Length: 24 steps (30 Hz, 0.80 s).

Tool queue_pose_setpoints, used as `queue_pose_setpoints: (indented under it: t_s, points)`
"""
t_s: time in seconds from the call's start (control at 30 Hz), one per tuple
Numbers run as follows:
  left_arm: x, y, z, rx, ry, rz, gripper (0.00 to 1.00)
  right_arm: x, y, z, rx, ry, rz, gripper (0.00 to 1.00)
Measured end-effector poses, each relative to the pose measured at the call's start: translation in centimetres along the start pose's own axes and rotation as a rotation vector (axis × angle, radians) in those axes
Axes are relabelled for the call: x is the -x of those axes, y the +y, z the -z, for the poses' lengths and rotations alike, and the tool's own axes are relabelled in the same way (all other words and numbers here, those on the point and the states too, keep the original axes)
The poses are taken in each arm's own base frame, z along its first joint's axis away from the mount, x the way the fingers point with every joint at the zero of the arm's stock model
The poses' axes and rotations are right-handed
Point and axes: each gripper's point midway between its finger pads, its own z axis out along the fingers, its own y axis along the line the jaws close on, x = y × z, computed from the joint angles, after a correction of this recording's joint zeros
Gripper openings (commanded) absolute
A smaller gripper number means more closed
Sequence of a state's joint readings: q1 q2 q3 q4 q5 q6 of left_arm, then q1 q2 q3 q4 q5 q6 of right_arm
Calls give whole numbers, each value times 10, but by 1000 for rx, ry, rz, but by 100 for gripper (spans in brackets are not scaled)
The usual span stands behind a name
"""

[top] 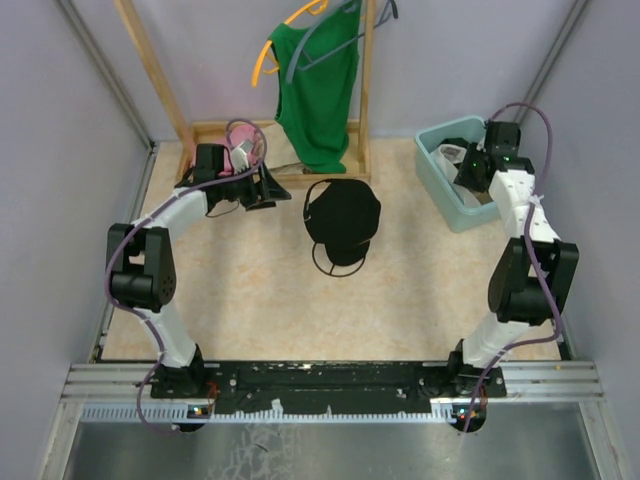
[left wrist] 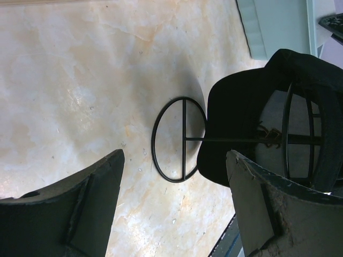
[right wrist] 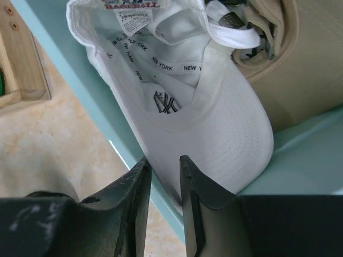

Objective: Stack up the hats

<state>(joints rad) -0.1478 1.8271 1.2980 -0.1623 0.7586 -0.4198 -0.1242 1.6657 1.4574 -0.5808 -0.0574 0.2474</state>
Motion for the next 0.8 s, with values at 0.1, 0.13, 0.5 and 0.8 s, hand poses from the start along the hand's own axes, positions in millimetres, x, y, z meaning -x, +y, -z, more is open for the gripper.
queue_pose_setpoints:
  t_s: [0.1, 0.13, 0.5, 0.8]
  points:
    - [2, -1, 1, 3, -1, -1, 82, -5, 4, -15, 18, 24, -9, 13]
    - [4, -1, 2, 3, -4, -2, 83, -8, 6, -17, 26, 33, -9, 8]
    - [72, -54, 22, -60, -125, -66, 84, 59, 23, 15, 64, -87, -37, 0]
    - [122, -149, 64, -277, -262, -41, 87, 136, 54, 100, 224, -325, -145, 0]
